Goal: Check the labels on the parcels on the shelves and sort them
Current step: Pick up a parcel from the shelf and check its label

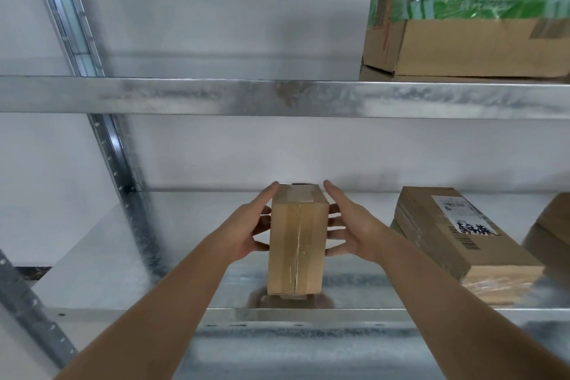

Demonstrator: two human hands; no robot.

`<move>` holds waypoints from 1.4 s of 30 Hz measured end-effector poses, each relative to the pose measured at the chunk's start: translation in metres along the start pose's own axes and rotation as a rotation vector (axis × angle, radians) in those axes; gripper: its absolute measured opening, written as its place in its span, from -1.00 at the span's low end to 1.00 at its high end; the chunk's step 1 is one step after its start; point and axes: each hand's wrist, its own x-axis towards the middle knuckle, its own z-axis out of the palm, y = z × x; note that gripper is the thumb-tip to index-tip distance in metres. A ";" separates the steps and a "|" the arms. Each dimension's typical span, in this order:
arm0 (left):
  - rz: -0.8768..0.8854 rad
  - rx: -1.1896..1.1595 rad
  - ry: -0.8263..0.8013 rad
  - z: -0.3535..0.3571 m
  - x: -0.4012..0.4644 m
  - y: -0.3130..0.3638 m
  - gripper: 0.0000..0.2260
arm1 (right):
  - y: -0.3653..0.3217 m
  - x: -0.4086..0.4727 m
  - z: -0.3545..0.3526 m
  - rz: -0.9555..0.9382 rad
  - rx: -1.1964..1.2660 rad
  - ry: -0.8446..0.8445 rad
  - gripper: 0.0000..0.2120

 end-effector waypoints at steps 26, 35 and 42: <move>-0.226 0.184 -0.118 -0.003 0.021 0.017 -0.30 | -0.018 0.022 -0.004 0.146 -0.197 -0.121 -0.47; -0.215 0.217 -0.072 -0.001 0.022 0.016 -0.43 | -0.017 0.022 -0.001 0.113 -0.225 -0.108 -0.54; -0.213 0.219 -0.082 -0.001 0.023 0.014 -0.43 | -0.016 0.019 0.000 0.120 -0.213 -0.085 -0.55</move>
